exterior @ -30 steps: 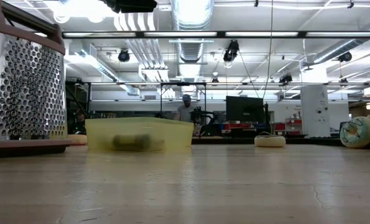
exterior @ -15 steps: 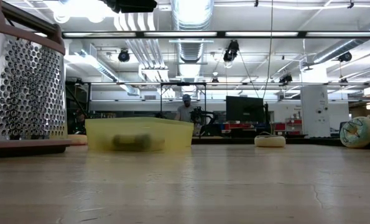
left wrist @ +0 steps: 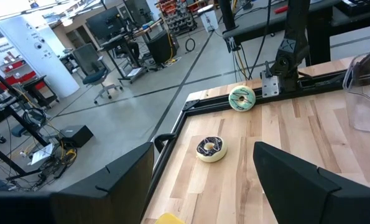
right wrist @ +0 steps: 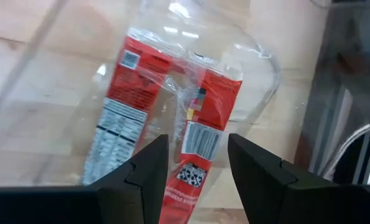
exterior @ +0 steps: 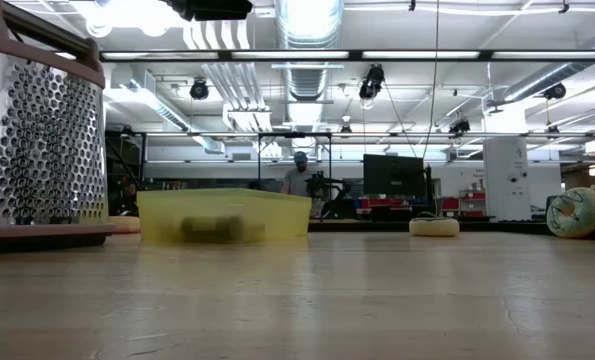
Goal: Pick & Place Food Item
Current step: Put the black donut into the red bin
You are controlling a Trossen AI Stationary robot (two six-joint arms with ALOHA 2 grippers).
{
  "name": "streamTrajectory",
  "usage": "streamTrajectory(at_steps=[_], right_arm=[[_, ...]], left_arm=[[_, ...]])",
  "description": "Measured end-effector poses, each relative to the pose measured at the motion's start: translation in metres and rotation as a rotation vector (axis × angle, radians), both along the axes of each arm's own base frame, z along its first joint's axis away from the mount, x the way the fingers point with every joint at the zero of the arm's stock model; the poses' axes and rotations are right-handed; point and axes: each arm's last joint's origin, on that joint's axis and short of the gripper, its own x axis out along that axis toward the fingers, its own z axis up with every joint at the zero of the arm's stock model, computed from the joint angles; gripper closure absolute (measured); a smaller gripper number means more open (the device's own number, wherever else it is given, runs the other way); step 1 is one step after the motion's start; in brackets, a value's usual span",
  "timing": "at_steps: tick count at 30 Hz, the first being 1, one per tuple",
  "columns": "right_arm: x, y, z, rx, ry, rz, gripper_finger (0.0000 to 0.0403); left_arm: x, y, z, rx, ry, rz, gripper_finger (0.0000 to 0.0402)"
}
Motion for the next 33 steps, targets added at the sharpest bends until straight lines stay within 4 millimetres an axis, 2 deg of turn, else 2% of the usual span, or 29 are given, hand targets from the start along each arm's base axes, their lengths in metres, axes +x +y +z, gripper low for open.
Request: streamTrajectory(at_steps=[12,18,25,33], right_arm=[[0.004,-0.004,0.048,-0.101,-0.098,0.101,0.0243],[0.006,-0.009,0.063,-0.124,-0.190,0.183,0.0243],[0.013,-0.031,0.078,-0.139,-0.230,0.265,0.0243],[0.034,-0.067,0.087,-0.140,-0.182,0.348,0.0243]], left_arm=[[0.000,0.000,0.000,0.000,0.000,0.000,0.0122],[0.000,0.000,0.000,0.000,0.000,0.000,0.0122],[0.000,0.000,0.000,0.000,0.000,0.000,0.0122],[0.000,0.000,0.000,0.000,0.000,0.000,0.0122]])
